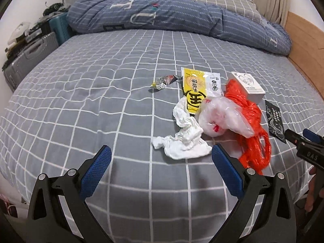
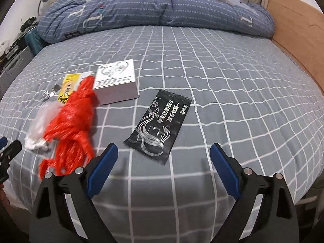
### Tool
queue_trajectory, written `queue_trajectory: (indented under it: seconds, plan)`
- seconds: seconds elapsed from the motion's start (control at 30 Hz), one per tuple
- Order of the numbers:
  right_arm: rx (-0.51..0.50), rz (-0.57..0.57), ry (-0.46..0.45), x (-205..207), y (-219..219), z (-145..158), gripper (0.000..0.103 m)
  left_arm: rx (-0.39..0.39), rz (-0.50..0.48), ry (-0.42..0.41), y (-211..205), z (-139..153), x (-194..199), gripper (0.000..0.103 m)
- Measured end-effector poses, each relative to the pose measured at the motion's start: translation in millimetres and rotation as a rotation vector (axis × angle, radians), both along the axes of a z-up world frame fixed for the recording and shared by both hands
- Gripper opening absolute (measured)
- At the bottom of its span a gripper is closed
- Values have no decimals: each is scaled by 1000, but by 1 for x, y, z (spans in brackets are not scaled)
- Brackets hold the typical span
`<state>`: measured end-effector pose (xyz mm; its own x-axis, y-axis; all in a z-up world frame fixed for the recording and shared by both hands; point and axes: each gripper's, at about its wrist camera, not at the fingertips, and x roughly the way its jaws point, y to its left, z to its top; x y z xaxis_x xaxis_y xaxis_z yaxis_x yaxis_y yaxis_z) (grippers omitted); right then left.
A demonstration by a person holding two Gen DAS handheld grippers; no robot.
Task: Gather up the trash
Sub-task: 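Raise both open tools back over the trash on the bed, then grasp the white tissue with the left tool while the right tool grasps the black wet-wipe packet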
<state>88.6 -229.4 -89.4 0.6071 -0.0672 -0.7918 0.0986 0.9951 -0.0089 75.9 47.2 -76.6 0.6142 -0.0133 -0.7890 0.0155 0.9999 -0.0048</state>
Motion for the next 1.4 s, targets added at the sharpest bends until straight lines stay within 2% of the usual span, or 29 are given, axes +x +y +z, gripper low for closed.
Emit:
queue_trajectory:
  seconds: [0.2, 0.37, 0.57, 0.67, 0.73, 0.93, 0.97, 1.03, 1.17, 1.23, 1.4]
  plan:
    - [-4, -12, 34, 28, -6, -12, 86, 11, -37, 30, -6, -11, 16, 95]
    - [19, -21, 64, 47, -9, -20, 82, 8, -71, 66, -11, -22, 29, 84]
    - [47, -26, 82, 62, -12, -24, 75, 10, -106, 97, -17, -33, 39, 65]
    - [52, -27, 101, 69, -11, -30, 72, 1, -117, 111, -19, -36, 44, 52]
    - [52, -29, 105, 73, -10, -32, 71, -15, -124, 123, -21, -38, 47, 39]
    - [62, -39, 116, 78, -10, -36, 64, -36, -128, 129, -20, -40, 49, 22]
    - [67, -45, 121, 79, -11, -37, 62, -37, -130, 129, -20, -40, 50, 21]
    - [65, -52, 127, 80, -11, -37, 51, -40, -129, 131, -19, -40, 50, 19]
    - [62, -44, 133, 81, -12, -36, 39, -45, -125, 126, -18, -37, 48, 17]
    - [60, -42, 129, 81, -12, -34, 30, -49, -119, 123, -17, -36, 47, 16]
    - [60, -32, 99, 77, -12, -25, 26, -44, -107, 100, -14, -28, 45, 16]
